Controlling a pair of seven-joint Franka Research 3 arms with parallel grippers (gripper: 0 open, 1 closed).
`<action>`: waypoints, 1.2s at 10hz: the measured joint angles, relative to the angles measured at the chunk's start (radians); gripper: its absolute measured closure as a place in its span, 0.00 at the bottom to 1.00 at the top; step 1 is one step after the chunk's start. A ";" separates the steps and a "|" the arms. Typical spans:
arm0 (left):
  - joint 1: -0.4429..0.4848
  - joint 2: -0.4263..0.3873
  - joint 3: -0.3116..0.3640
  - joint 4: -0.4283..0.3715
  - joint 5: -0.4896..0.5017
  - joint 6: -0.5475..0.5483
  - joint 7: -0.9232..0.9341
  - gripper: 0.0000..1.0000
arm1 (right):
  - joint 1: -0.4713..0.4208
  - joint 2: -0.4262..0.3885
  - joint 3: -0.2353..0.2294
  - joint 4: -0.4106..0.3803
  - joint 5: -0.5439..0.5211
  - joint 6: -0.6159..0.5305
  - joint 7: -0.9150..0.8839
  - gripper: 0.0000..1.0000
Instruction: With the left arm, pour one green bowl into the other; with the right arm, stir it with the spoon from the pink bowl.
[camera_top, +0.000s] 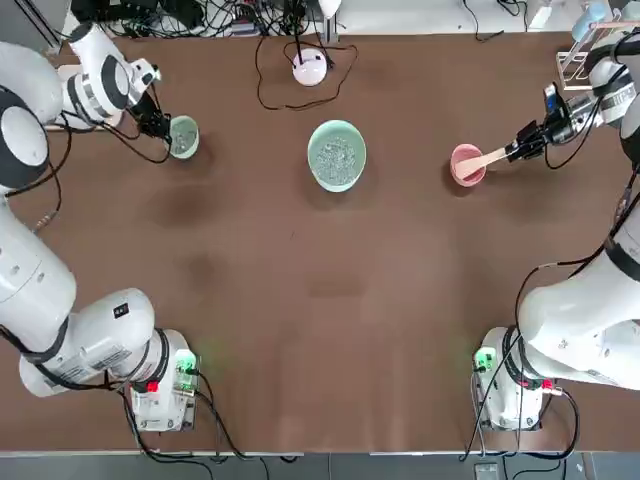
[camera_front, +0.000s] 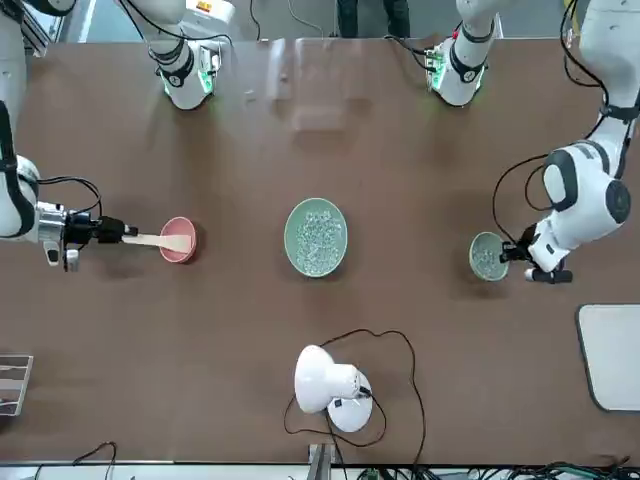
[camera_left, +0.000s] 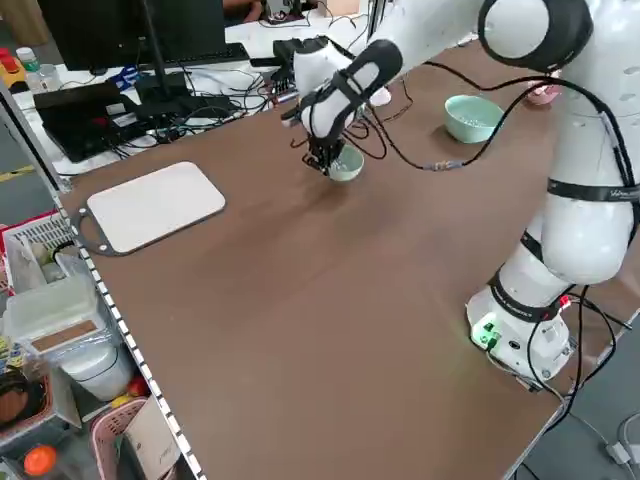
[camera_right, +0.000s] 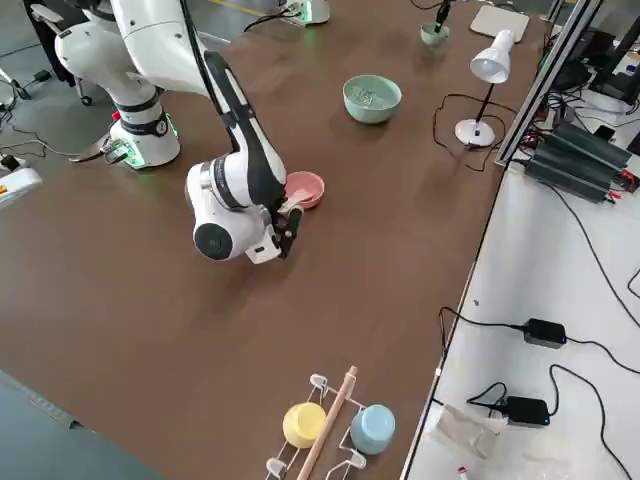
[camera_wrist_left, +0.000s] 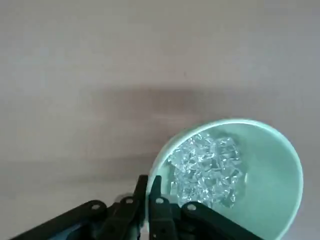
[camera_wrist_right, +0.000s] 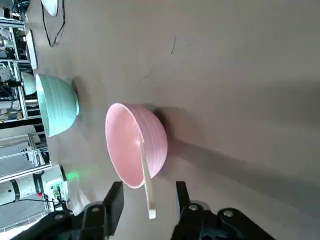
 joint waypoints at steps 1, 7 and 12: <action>-0.001 -0.024 -0.008 0.049 0.000 -0.082 -0.063 0.96 | -0.003 0.000 0.000 0.003 0.000 -0.001 0.000 0.50; -0.015 -0.091 -0.299 0.123 0.264 -0.199 -0.783 0.96 | -0.013 0.023 0.000 0.008 0.001 -0.007 -0.033 0.57; -0.234 -0.017 -0.381 0.324 0.472 -0.529 -1.375 0.96 | -0.026 0.035 0.000 0.019 0.005 -0.041 -0.042 0.60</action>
